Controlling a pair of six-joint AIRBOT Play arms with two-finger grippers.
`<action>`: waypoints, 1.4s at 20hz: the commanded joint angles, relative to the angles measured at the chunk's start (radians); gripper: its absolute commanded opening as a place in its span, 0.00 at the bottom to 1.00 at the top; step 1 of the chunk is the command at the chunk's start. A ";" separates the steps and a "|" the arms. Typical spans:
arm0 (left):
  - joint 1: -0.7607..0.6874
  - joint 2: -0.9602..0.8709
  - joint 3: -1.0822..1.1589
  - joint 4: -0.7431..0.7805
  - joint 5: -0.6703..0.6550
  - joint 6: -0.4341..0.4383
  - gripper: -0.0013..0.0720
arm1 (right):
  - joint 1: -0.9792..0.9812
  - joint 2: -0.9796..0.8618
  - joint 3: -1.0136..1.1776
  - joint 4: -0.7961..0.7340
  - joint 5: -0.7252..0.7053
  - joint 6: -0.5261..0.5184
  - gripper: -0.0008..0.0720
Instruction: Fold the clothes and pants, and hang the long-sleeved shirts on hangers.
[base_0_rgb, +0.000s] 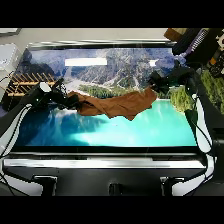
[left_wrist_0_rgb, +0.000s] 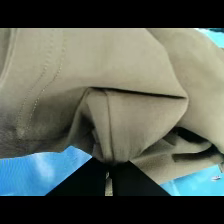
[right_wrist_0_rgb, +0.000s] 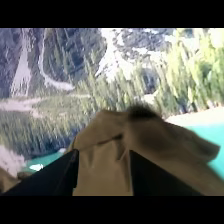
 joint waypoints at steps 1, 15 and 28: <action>0.000 -0.005 0.000 -0.006 -0.028 0.000 0.04 | -0.032 0.089 0.001 -0.008 -0.156 -0.120 0.56; -0.002 -0.005 0.000 -0.007 -0.109 0.000 0.04 | 0.063 0.408 -0.864 0.354 -0.012 -0.328 0.68; -0.002 -0.005 0.000 -0.006 -0.114 0.000 0.04 | 0.199 0.364 -0.880 0.362 0.362 -0.147 0.66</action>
